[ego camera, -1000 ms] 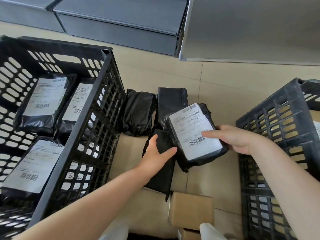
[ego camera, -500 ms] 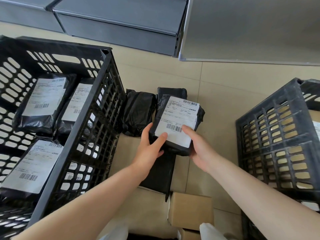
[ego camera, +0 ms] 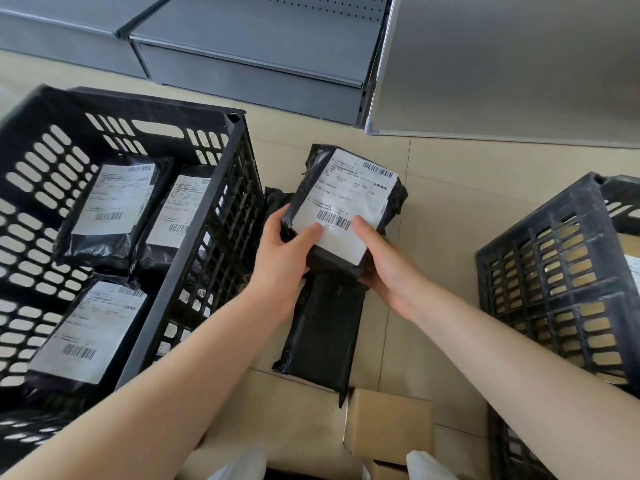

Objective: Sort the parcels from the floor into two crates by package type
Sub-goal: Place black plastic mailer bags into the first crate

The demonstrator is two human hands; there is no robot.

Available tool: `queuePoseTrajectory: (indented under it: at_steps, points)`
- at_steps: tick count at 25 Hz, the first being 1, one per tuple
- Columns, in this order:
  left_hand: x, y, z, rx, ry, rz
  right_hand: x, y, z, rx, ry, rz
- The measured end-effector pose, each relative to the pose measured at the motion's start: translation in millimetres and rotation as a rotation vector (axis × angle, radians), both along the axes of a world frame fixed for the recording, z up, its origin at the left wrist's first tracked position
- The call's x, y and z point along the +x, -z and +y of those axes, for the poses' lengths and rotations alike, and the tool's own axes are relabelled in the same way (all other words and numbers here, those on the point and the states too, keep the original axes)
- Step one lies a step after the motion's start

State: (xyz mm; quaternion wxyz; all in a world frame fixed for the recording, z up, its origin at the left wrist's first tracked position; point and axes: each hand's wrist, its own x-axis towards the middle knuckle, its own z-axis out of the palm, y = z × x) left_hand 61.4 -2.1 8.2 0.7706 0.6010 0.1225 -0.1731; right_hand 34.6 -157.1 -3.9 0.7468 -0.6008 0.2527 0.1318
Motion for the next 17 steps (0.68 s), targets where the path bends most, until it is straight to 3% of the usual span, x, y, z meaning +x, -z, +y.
queuePoseTrajectory:
  at_steps: [10, 17]
  points:
    - [26, -78, 81, 0.003, -0.18, -0.176, 29, -51, 50, -0.056, -0.119, -0.11]
    - [29, -68, 184, 0.005, -0.432, -0.097, 38, -67, 111, -0.426, -0.433, -0.203]
